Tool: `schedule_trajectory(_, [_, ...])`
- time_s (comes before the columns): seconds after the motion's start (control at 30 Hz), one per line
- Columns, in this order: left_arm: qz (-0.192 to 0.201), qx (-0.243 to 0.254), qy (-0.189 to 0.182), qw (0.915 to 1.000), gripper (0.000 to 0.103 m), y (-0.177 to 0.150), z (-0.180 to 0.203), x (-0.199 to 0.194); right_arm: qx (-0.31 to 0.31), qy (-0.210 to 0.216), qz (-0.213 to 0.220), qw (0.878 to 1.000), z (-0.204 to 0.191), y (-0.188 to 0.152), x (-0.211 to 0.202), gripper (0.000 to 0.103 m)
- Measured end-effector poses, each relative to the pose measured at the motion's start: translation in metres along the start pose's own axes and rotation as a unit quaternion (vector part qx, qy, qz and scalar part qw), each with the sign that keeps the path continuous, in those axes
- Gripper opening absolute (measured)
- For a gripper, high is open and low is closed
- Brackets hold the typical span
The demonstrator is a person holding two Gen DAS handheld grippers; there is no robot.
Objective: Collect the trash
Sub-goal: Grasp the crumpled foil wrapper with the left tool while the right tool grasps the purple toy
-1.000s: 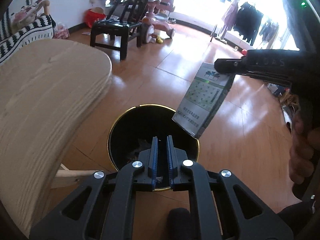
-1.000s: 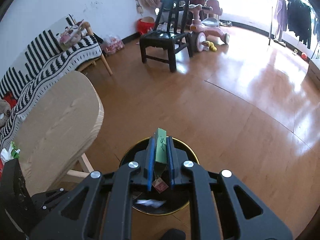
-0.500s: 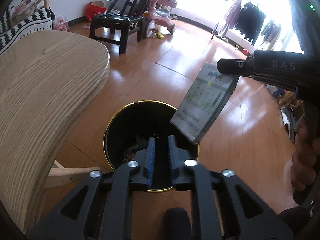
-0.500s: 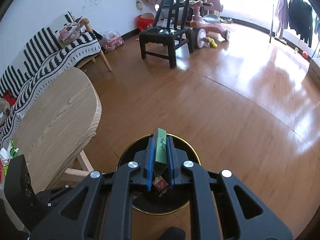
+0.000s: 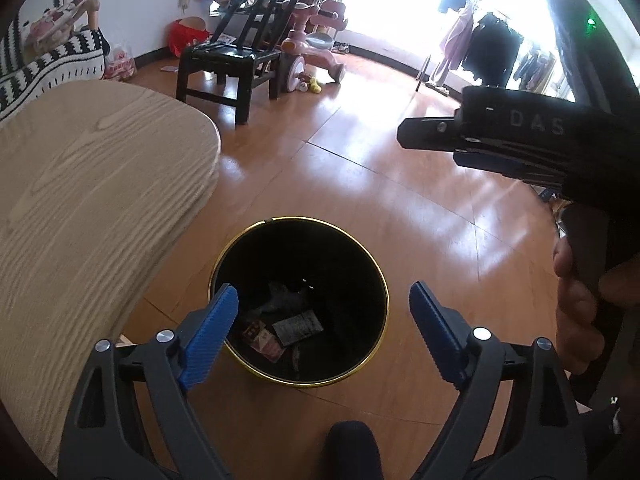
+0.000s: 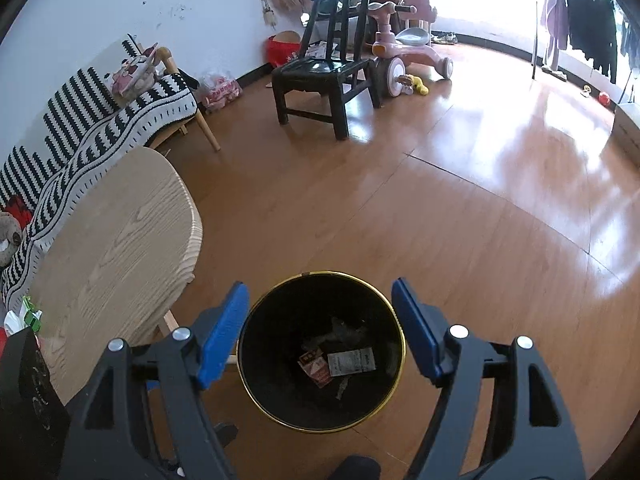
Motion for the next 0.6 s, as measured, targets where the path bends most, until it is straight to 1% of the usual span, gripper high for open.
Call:
schedule_trajectory(0.07, [0.001,0.003,0.003,1.0000,0.086,0.001,-0.002,-0.010,-0.001,0.004,0.006,1.000,-0.006,0.003,-0.004,0.072])
schedule_trajectory(0.17, [0.022,0.008,0.020,0.9995,0.089,0.006,-0.015,-0.038,-0.011,0.013,0.018,1.000,-0.023,0.007,-0.011,0.074])
schedule_trajectory(0.23, [0.038,0.001,0.036,0.9986,0.090,0.008,-0.031,-0.063,-0.018,0.020,0.022,0.999,-0.038,0.009,-0.013,0.074])
schedule_trajectory(0.3, [0.053,-0.015,0.049,0.9973,0.090,0.010,-0.052,-0.091,-0.029,0.035,0.025,0.999,-0.063,0.011,-0.015,0.074])
schedule_trajectory(0.33, [0.061,-0.022,0.058,0.9962,0.091,0.009,-0.063,-0.106,-0.038,0.045,0.025,0.998,-0.080,0.011,-0.016,0.075])
schedule_trajectory(0.4, [0.074,-0.029,0.089,0.9929,0.091,0.005,-0.086,-0.139,-0.052,0.063,0.026,0.996,-0.112,0.012,-0.018,0.075])
schedule_trajectory(0.47, [0.081,-0.031,0.113,0.9898,0.092,0.000,-0.105,-0.162,-0.066,0.081,0.027,0.994,-0.143,0.010,-0.020,0.077])
schedule_trajectory(0.5, [0.083,-0.033,0.131,0.9874,0.092,-0.005,-0.118,-0.178,-0.079,0.096,0.026,0.992,-0.169,0.007,-0.022,0.077])
schedule_trajectory(0.53, [0.086,-0.034,0.146,0.9850,0.092,-0.010,-0.129,-0.193,-0.086,0.104,0.026,0.991,-0.182,0.006,-0.022,0.078])
schedule_trajectory(0.6, [0.090,-0.037,0.177,0.9794,0.092,-0.022,-0.151,-0.225,-0.107,0.130,0.024,0.986,-0.225,-0.001,-0.026,0.078])
Point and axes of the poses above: each gripper's, at about its wrist camera, not at the fingertips, and x roughly the way its jaws point, z to its right, y to its top, the point moved 4 cm from there along x, roughly the way its jaws point, and after that the axes turned 5 degrees about z, right-handed, at the moved point
